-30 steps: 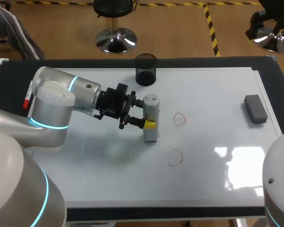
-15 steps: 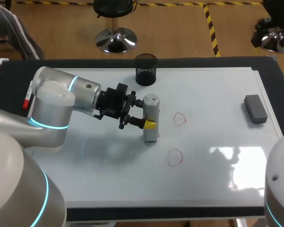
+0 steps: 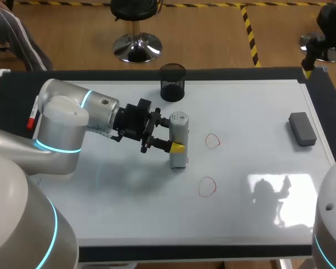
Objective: Pick up the inspection probe, press it on each red-marked spot on the whiteboard one by one, put down the probe, pick up the eraser, and wipe off all the red marks.
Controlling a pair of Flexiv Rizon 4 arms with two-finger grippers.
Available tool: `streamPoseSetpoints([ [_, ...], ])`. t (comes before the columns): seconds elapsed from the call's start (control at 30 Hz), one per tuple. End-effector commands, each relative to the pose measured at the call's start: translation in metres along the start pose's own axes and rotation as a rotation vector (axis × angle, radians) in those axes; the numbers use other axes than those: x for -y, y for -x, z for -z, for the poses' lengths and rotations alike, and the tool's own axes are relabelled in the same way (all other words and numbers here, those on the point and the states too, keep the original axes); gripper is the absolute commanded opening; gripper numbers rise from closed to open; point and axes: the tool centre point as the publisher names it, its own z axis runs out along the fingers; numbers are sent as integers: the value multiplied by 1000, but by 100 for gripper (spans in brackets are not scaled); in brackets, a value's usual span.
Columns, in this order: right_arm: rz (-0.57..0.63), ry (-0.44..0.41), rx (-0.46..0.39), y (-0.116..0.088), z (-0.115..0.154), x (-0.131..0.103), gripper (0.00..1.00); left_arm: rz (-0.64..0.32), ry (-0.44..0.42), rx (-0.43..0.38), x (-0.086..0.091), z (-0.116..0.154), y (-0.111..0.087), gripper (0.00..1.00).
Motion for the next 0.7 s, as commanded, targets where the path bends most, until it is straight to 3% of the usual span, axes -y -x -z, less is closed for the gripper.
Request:
streamPoseSetpoints([
  [0.03, -19, -4, 5, -1, 2, 6, 100, 1, 0, 0, -6, -1, -1, 0],
  [0.7, -33, -28, -8, -7, 2, 8, 100, 1, 0, 0, -6, -1, -1, 0],
])
